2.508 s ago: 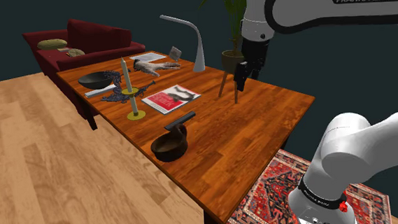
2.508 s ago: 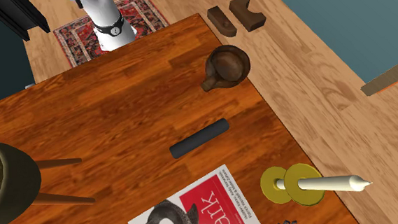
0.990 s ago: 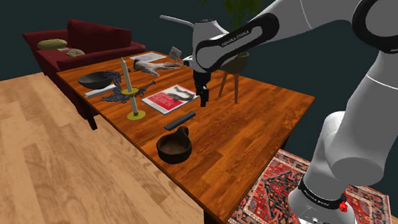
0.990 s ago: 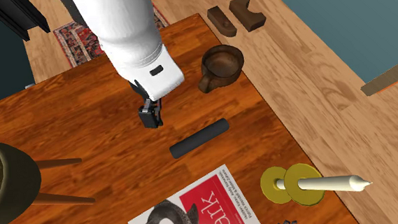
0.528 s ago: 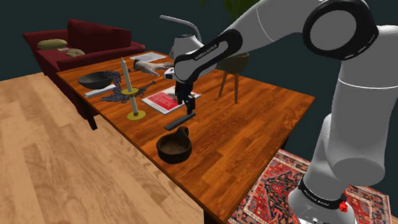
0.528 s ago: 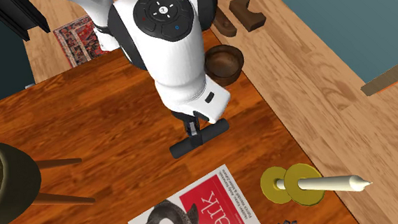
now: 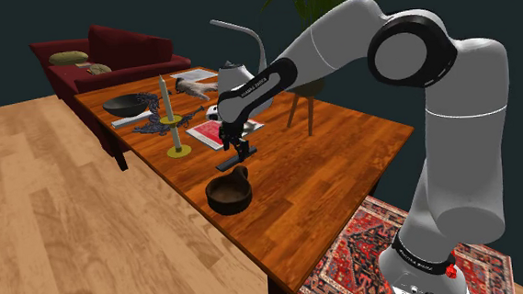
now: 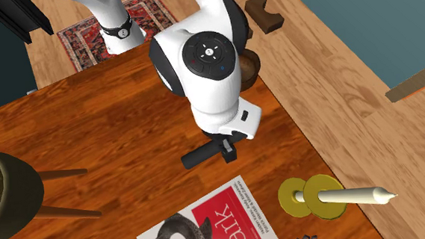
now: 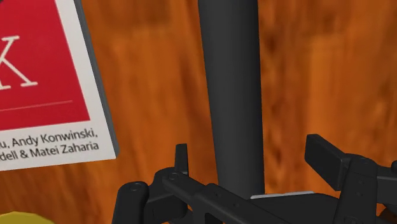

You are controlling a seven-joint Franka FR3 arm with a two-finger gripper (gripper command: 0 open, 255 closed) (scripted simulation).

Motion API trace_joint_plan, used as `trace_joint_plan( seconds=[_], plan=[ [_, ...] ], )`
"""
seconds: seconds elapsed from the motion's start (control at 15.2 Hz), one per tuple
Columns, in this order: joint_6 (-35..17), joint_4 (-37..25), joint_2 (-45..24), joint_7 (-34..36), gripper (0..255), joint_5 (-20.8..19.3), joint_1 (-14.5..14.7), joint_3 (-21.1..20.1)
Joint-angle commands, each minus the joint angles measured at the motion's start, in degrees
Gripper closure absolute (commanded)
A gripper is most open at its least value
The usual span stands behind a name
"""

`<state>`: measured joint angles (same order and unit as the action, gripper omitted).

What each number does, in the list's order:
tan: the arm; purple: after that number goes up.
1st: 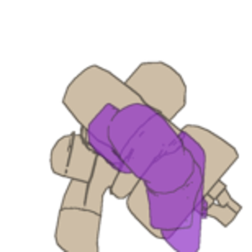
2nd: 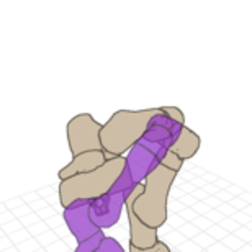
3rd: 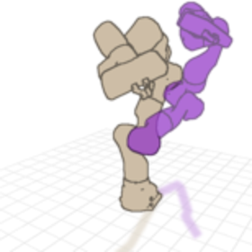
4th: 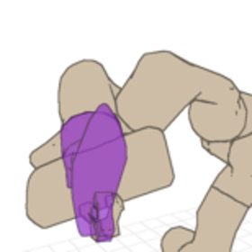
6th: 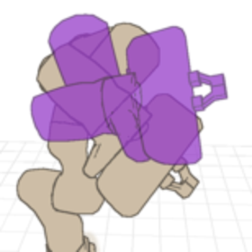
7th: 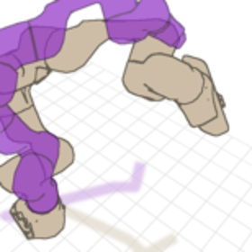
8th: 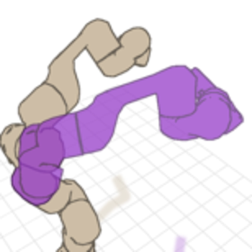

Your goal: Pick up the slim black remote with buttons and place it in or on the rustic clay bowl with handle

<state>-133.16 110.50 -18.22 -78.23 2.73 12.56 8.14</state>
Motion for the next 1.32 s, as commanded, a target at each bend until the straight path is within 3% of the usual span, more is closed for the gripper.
trace_joint_plan(
  seconds=[0.0, 0.59, 0.66, 1.25],
  plan=[
    [-1.2, 0.2, -1.0, -0.1, 0, 0.2, 0.0, -0.1],
    [-2.2, 0.4, -1.8, -0.2, 0, 0.3, -0.1, -0.2],
    [-2.2, 0.4, -1.8, -0.2, 255, 0.3, -0.1, -0.2],
    [-2.2, 0.4, -1.8, -0.2, 255, 0.3, -0.1, -0.2]
  ],
)
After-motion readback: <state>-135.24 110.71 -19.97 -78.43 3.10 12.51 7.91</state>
